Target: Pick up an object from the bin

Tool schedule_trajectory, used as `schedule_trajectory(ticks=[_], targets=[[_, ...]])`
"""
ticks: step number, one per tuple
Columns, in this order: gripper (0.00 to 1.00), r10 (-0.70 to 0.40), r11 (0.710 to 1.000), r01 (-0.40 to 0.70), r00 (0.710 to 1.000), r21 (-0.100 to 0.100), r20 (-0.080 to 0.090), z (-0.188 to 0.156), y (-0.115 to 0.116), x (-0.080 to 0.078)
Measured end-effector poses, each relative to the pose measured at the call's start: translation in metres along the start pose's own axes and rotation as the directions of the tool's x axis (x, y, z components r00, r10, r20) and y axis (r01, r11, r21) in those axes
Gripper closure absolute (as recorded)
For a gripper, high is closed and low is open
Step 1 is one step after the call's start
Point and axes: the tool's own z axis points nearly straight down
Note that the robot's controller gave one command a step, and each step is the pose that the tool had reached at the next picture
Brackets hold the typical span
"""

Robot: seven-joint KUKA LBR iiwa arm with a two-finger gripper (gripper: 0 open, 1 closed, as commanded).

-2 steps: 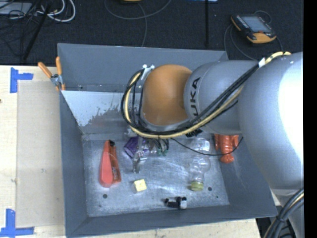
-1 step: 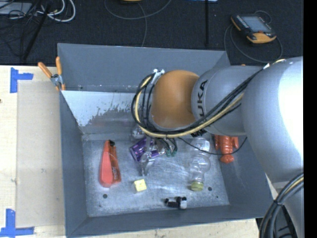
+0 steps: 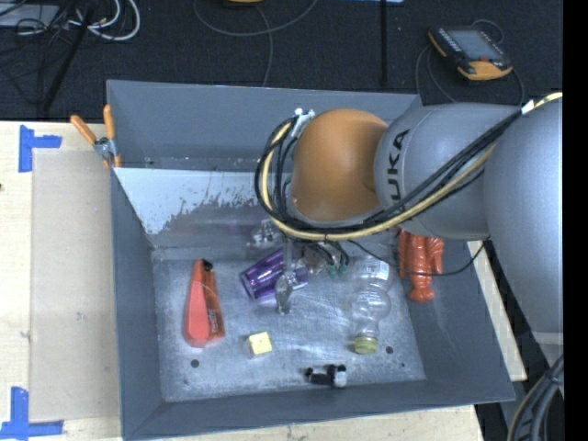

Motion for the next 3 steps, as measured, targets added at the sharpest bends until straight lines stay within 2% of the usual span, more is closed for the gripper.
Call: schedule_trajectory(ticks=[1, 2, 3], targets=[[0.0, 0.09, 0.996, -0.09, 0.996, -0.003, 0.024, 0.029, -0.01, 0.023], [1.0, -0.211, 0.978, 0.211, 0.977, 0.0, 0.01, 0.028, -0.018, -0.003], [1.0, -0.21, 0.978, 0.211, 0.978, 0.0, 0.01, 0.028, -0.018, -0.003]])
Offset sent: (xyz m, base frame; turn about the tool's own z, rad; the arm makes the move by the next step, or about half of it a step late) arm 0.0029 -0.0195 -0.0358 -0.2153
